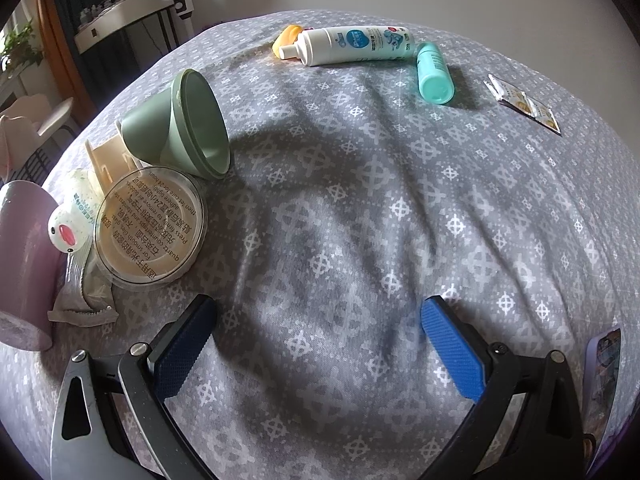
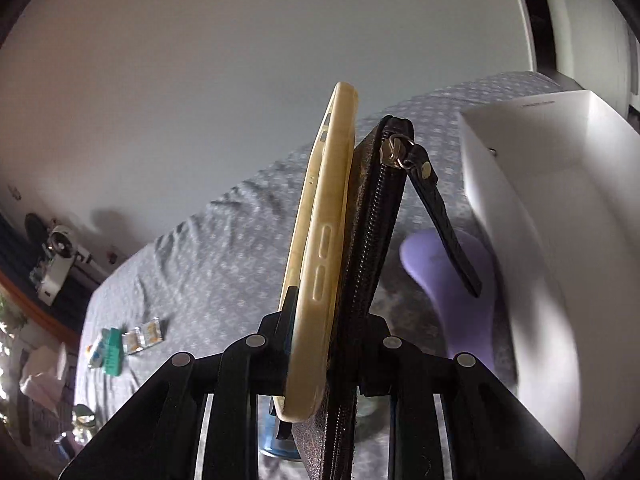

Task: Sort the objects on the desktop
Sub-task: 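Grasp the white phone case and brown wallet with the right tool, set by the white box, then grasp the teal bottle with the left tool, set it by the pink roll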

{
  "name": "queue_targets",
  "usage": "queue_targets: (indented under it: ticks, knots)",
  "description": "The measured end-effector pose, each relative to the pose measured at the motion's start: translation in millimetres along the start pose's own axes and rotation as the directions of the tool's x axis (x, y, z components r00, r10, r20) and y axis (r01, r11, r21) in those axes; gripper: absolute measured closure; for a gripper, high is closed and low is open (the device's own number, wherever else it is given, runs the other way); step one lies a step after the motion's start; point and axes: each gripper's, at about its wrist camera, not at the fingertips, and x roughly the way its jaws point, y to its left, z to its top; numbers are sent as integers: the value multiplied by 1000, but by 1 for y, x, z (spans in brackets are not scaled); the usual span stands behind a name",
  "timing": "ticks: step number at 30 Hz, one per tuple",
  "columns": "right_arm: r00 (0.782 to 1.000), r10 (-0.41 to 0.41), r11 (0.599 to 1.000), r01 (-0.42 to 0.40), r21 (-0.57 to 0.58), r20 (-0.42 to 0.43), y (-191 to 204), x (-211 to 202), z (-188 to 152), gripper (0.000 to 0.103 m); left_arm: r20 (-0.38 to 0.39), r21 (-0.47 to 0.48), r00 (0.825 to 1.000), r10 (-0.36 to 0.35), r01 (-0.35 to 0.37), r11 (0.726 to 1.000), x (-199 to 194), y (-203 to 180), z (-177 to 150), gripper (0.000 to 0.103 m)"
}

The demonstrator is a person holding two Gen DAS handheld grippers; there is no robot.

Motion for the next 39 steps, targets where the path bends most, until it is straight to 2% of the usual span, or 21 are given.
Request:
queue_targets:
  ticks: [2,6,9,10,13,16,17,18,20,23,25,28,30,32,33,35,38,39]
  knots:
    - [999,-40,999,40,-6,-8,-13,3,-4,79,0,-1,1000,2,-2,1000,0,0,0,0]
    - [994,-112,993,112,26,-17,-32,3,-7,58,1,-2,1000,7,-7,1000,0,-1,0,0]
    - [980,-192,981,194,-25,61,-28,-12,-5,42,0,-3,1000,8,-8,1000,-1,-1,0,0]
    - [976,-205,977,209,-45,77,-24,-17,-4,31,0,-3,1000,8,-8,1000,-1,-1,0,0]
    - [953,-245,957,267,-115,176,4,-39,-1,21,1,-2,1000,7,-7,1000,-1,-1,0,0]
    - [927,-217,932,290,-216,306,47,-63,-4,15,1,-2,1000,7,-7,1000,0,-1,0,0]
    - [925,-180,928,273,-255,334,65,-70,-6,11,1,-3,1000,7,-7,1000,-1,-1,0,0]
    - [928,-136,921,248,-302,346,84,-73,-10,0,1,-3,1000,7,-7,1000,0,-1,0,0]
    - [933,-43,897,193,-398,356,118,-74,-21,0,1,-3,1000,8,-8,1000,-1,-1,0,0]
    - [966,87,833,64,-549,245,172,-53,-51,0,0,0,1000,16,-16,1000,-3,-3,0,0]
    - [981,115,783,7,-622,156,200,-32,-76,0,-7,15,1000,13,-12,1000,-7,-6,1,0]
    - [992,124,689,-69,-721,24,230,0,-119,0,19,59,999,-29,28,998,-23,-19,5,0]
    - [994,96,627,-100,-773,-50,239,26,-147,0,60,102,995,-85,78,992,-39,-32,13,0]
    - [993,53,586,-116,-802,-105,236,49,-171,0,92,162,989,-120,104,981,-48,-48,26,0]
    - [991,28,580,-121,-805,-128,224,64,-180,0,98,190,988,-122,101,976,-50,-56,35,0]
    - [986,-5,597,-132,-791,-168,210,84,-189,0,101,217,987,-124,100,971,-45,-69,58,0]
    - [967,-55,680,-148,-718,-251,185,115,-196,0,75,212,987,-145,126,969,-21,-84,98,0]
    - [969,-15,708,-163,-687,-245,177,117,-196,0,72,208,989,-133,115,971,-11,-88,108,0]
